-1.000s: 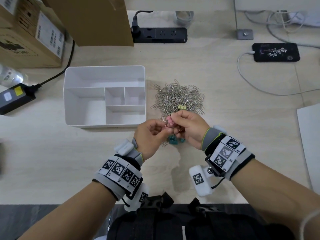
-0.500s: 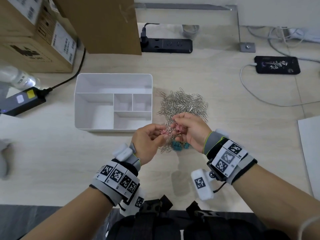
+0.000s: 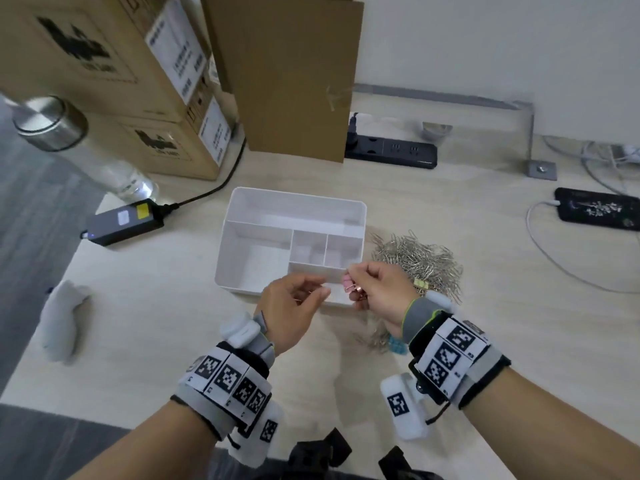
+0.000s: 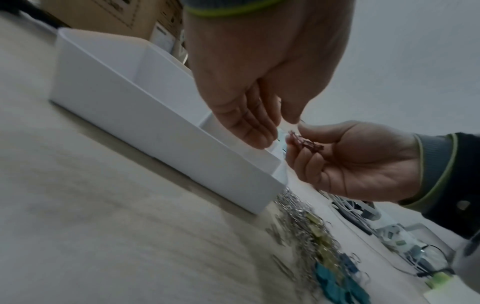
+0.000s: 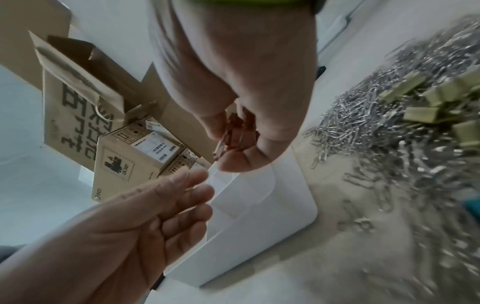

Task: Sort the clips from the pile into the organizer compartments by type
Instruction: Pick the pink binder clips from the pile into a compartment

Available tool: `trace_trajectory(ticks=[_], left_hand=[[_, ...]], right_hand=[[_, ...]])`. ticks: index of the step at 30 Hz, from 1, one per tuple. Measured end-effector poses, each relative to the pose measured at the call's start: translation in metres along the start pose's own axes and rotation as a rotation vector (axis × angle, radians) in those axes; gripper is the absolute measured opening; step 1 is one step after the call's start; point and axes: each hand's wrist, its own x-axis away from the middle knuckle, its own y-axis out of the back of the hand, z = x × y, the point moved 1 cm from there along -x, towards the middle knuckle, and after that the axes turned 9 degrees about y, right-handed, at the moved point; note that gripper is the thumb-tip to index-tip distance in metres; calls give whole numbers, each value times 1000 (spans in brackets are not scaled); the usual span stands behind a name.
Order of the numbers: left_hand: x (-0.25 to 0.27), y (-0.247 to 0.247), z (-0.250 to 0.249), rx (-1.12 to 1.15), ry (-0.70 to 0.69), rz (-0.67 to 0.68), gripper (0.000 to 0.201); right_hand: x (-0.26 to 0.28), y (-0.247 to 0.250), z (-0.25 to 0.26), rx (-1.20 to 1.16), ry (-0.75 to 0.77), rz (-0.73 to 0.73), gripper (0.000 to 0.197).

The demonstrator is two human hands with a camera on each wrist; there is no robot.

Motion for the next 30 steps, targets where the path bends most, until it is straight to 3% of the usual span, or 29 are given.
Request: trace_trajectory(ticks=[6,10,13,19,23,30], left_hand=[[-25,37,9,-213,-142,-180,15],[-33,42,16,-325,-171,-134,28],[-37,40,22,-354,-175,-86,35],[-41,37,29,-348,-147,-52,33],[-39,38,31,-326,-148,-53,34],[-40,37,35,-324,-186,-43,36]], right_hand=[[-40,-27,27,280,127,-13,11],[-54,-44,32,483,163,-4,9],[-56,-53,36,712,277,10,9],[-54,-71,40,1142,361,237,18],[-55,-74,36,1147,364,247,20],[-52,-64,29,962,394,204,26]])
